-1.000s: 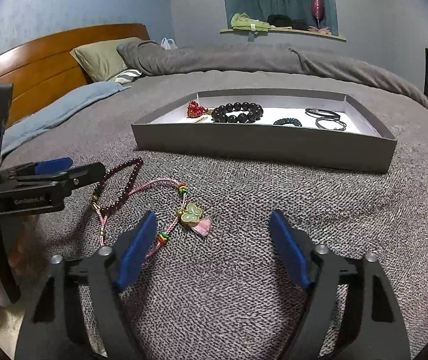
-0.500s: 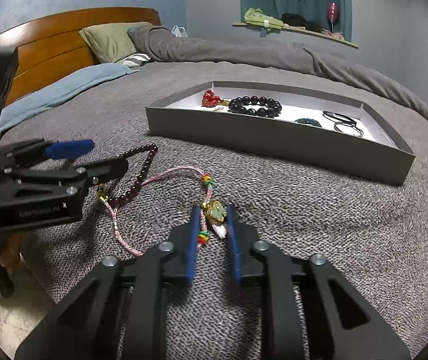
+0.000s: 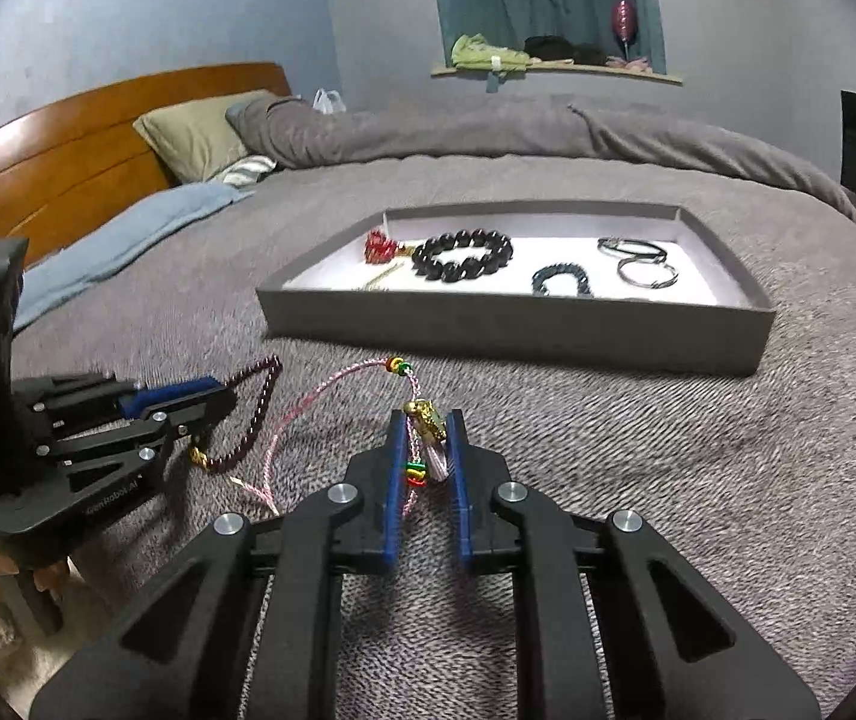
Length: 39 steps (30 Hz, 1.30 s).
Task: Organize jewelry
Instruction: 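Grasp the pink cord bracelet with the right tool while the left tool grasps the dark red bead bracelet, then carry both bracelets over the tray and lower them inside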
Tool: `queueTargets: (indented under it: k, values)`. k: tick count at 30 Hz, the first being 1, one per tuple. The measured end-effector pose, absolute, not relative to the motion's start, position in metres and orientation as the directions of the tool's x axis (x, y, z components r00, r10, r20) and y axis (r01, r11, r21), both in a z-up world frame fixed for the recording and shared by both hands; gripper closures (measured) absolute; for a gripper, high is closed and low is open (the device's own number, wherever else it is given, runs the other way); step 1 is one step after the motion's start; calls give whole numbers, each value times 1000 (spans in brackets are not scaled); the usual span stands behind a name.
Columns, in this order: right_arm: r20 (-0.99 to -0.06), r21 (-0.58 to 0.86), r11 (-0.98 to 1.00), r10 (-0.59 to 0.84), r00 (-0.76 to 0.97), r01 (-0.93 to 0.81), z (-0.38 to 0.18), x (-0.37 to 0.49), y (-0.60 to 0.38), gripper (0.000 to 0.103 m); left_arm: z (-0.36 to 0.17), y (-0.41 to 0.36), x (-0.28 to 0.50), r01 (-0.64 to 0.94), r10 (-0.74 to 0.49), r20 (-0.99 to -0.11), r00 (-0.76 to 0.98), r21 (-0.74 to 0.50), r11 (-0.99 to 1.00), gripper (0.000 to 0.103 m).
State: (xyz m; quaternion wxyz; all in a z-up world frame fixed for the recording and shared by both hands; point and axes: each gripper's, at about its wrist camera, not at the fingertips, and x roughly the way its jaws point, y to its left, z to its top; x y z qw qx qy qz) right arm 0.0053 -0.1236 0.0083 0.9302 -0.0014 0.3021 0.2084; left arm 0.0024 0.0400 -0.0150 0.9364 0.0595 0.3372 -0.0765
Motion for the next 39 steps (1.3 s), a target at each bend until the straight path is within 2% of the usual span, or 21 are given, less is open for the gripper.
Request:
queueTargets:
  k: [6, 9, 18, 29, 39]
  values:
    - [-520, 133, 909, 403, 753, -395, 16, 3, -130, 90, -5, 43, -2, 175, -113, -596, 795, 46, 984, 97]
    - [-504, 110, 911, 395, 768, -397, 17, -1, -129, 90, 2, 45, -7, 168, -116, -555, 824, 43, 985, 97]
    - [-471, 43, 927, 348, 811, -372, 26, -18, -129, 90, 16, 44, -8, 177, -148, -502, 852, 9, 984, 97]
    - [-414, 101, 940, 337, 846, -325, 55, -3, -159, 90, 57, 38, -8, 194, -178, -411, 894, -3, 981, 97]
    - [-336, 136, 957, 287, 897, -255, 93, 49, -195, 90, 93, 20, 26, 242, -230, -356, 906, -11, 970, 97]
